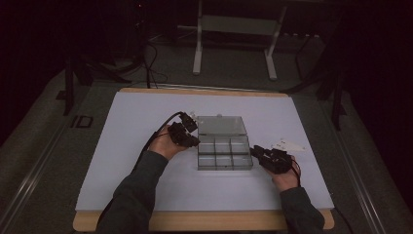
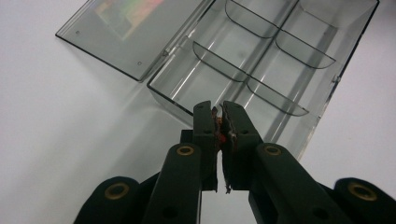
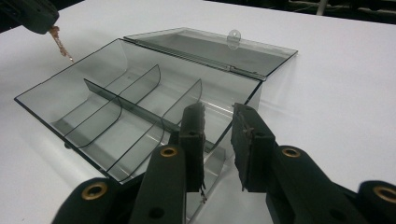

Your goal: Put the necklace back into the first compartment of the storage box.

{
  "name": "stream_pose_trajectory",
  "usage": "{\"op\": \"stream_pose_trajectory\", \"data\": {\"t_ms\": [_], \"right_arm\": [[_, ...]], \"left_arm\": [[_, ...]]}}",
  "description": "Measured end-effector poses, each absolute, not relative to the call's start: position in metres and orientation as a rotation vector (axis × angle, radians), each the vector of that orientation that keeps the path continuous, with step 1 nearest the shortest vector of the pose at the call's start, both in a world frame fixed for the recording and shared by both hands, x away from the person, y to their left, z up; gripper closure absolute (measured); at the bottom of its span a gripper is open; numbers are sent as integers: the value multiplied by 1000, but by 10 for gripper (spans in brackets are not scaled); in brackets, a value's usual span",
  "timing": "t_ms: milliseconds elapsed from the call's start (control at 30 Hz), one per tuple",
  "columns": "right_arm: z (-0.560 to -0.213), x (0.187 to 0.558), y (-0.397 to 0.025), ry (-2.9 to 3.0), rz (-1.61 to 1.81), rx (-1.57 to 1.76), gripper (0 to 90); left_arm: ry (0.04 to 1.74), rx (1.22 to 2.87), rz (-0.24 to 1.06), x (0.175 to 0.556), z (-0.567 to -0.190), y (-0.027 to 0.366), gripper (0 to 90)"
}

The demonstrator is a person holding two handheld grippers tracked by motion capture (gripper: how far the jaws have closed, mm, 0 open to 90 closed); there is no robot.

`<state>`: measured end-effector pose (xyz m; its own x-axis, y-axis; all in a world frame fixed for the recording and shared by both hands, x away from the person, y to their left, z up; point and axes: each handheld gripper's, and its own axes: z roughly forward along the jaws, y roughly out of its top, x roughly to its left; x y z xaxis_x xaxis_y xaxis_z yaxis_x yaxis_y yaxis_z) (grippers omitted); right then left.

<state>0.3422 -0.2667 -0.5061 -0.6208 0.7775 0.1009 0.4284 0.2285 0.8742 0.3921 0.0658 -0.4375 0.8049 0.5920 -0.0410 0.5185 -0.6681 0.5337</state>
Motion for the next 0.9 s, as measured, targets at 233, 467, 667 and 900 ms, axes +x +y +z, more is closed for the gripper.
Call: {"op": "stream_pose_trajectory", "data": {"t_ms": [233, 467, 667, 900], "right_arm": [[-505, 342, -267, 2152, 1356, 1112, 745], [-506, 343, -266, 2153, 1357, 1111, 745], [-506, 343, -266, 2155, 1354, 1110, 743], [-506, 342, -265, 2157, 1357, 1108, 743]], "left_arm": [[813, 2454, 200, 396, -436, 55, 852], [821, 2460, 191, 400, -441, 51, 852], [833, 2485, 174, 406, -453, 44, 851], [831, 2509, 162, 408, -462, 37, 848]]}}
